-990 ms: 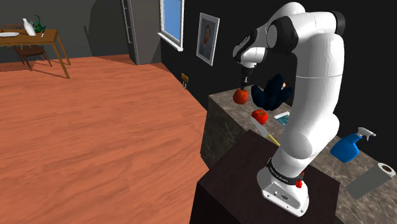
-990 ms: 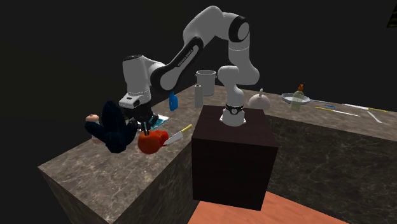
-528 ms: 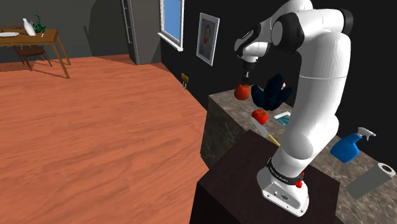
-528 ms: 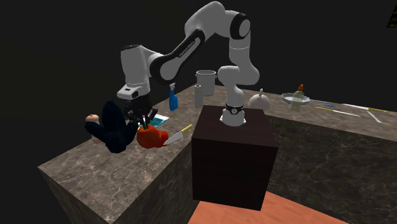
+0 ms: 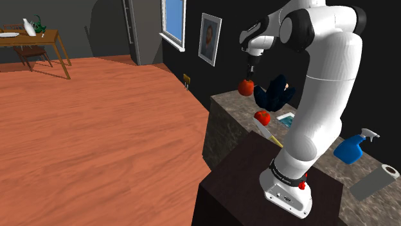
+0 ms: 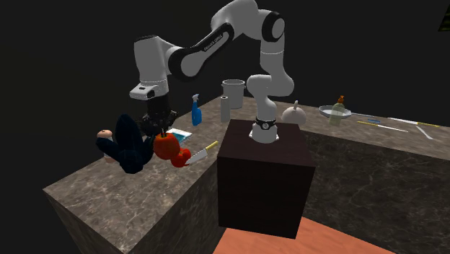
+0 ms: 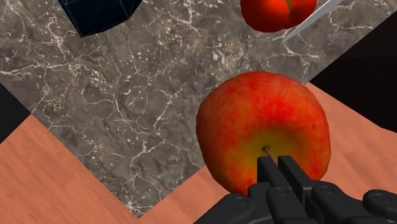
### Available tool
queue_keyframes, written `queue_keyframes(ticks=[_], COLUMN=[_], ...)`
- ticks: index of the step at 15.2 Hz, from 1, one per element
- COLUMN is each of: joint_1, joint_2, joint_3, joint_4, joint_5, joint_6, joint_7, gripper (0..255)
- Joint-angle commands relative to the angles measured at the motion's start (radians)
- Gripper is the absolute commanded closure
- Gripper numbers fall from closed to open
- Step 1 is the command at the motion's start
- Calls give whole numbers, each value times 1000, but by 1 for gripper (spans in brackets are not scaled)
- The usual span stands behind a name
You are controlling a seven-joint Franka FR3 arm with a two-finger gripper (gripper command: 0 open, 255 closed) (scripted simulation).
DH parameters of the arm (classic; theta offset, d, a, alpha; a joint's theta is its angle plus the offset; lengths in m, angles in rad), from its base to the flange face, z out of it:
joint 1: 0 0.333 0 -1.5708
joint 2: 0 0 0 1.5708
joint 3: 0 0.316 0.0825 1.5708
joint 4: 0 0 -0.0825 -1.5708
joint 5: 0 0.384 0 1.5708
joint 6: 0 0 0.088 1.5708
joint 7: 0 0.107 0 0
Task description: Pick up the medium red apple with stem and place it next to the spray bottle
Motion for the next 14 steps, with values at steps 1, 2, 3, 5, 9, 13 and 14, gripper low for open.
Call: queue_keyframes(ticks=[1,2,3,5,9,13,14], joint_1=[3,4,5,6,9,11,11], joint_2=[-11,-16,-21,-31,-48,-61,-64], joint_3=[-3,-4,-6,-8,-12,-16,-16], joint_4=[13,21,28,44,79,118,128], joint_5=[-8,-12,-16,-23,-36,-45,-47], joint_6=[-22,-34,-46,-70,-118,-168,-180], joint_7=[5,7,10,14,21,27,28], gripper=[255,255,255,255,255,255,255])
